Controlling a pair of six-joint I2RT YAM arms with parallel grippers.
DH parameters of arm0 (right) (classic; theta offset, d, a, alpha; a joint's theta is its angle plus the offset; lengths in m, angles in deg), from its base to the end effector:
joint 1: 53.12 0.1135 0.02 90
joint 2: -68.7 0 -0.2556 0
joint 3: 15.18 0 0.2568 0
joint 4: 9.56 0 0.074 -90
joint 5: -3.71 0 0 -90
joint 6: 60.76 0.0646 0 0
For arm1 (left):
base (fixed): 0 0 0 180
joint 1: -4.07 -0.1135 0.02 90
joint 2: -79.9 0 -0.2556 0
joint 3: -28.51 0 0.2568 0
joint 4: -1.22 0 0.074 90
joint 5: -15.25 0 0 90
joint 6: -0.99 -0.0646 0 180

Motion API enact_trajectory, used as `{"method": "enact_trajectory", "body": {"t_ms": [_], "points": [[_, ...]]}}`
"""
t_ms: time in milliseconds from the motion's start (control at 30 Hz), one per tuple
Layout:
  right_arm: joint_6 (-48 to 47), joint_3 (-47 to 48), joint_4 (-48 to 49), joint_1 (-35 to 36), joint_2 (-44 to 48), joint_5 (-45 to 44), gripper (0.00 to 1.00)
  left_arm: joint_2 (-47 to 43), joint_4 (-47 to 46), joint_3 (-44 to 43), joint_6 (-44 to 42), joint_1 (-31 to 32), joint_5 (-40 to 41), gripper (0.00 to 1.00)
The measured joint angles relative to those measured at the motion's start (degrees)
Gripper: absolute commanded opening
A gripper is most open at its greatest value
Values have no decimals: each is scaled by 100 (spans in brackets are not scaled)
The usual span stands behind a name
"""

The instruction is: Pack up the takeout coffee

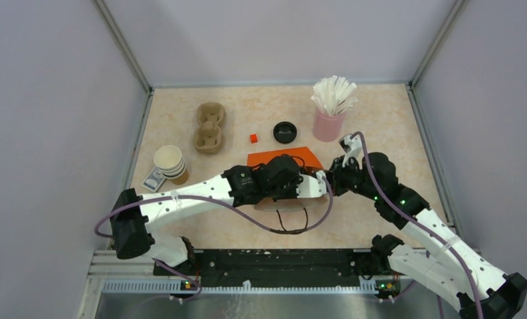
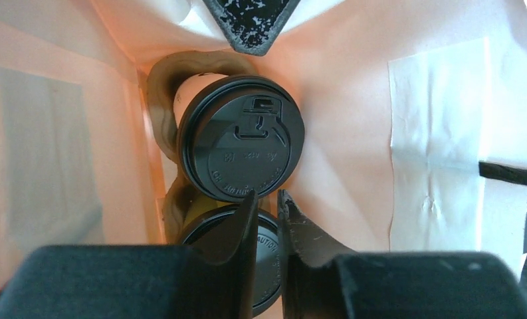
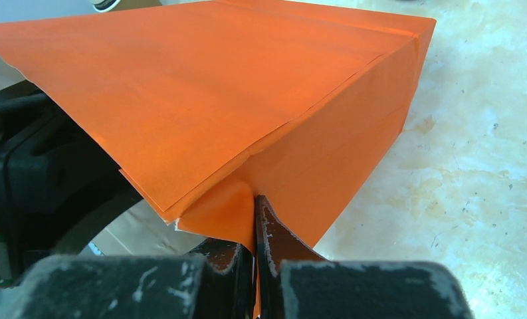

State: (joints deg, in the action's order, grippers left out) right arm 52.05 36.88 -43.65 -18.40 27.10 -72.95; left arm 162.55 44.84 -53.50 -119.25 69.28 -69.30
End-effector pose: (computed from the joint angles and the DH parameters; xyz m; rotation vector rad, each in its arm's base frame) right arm 0.1615 0.1300 0.2750 -0.3730 2.0466 0.8654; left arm 0.1494 -0.3089 0.2676 1.7044 1.6132 -0.1908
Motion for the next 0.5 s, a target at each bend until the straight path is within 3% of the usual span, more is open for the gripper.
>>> {"method": "enact_trajectory", "body": {"t_ms": [100, 500], "points": [[31, 17, 0, 0, -20, 0, 0, -101, -13, 26, -116, 0, 63, 0], [39, 101, -46, 0, -20, -9, 0, -151, -238, 240, -426, -7, 144, 0]]}}
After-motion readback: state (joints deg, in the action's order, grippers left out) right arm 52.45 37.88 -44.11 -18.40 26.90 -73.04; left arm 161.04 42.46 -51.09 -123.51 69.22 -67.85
